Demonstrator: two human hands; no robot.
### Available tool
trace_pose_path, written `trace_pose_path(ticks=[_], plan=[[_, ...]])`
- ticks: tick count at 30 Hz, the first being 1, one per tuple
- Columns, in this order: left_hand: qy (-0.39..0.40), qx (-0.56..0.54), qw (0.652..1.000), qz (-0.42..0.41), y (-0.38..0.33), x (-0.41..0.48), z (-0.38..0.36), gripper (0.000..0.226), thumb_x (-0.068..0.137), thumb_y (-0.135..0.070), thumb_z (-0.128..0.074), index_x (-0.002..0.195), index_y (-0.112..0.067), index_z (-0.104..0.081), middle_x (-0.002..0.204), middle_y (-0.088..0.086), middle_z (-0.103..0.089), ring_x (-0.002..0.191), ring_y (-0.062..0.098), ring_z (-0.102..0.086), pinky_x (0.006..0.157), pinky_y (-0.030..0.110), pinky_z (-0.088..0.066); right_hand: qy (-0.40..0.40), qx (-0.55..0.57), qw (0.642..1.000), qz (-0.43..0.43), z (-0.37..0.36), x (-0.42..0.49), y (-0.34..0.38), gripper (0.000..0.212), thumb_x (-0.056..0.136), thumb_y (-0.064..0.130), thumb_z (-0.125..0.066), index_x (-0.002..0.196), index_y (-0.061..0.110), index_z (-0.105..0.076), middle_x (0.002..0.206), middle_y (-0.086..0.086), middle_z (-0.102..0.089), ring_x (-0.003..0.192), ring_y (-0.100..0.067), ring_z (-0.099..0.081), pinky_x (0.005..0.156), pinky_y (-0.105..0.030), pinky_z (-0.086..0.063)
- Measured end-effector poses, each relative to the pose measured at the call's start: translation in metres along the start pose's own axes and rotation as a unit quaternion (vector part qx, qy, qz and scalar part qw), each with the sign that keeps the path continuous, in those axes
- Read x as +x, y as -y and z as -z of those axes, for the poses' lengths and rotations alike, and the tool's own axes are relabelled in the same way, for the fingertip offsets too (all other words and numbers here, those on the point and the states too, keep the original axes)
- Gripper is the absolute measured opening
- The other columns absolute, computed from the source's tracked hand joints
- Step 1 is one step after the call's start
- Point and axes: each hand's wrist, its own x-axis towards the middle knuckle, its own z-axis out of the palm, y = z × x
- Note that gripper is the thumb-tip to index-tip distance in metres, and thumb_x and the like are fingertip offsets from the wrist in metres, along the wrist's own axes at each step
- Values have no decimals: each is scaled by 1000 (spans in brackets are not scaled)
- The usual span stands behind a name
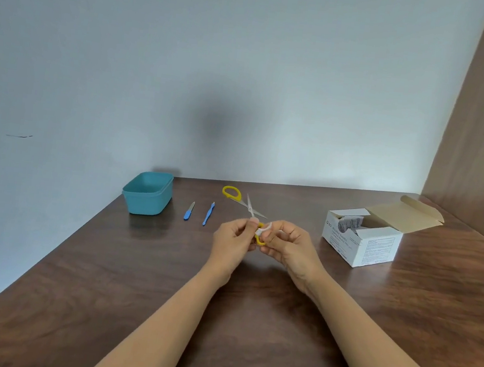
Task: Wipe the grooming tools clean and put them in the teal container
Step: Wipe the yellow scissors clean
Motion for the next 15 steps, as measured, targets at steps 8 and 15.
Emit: trace_pose_path(ticks=[8, 15], plan=[[7, 59, 998, -17, 0, 4, 10, 32, 102, -16, -36, 81, -2, -56, 73, 13, -65, 54, 13, -66, 51, 22, -53, -148, 98, 984, -30, 15, 9, 1, 13, 86, -3, -62, 81, 9, -64, 71, 0, -71, 69, -12, -66, 65, -18, -55], [103, 157, 978, -87, 3, -3, 5, 30, 102, -17, -38, 85, 0, -56, 71, 6, -63, 53, 10, -62, 53, 23, -53, -199, 72, 977, -25, 18, 12, 0, 9, 82, 4, -70, 89, 5, -66, 64, -3, -68, 54, -6, -63, 52, -14, -49]])
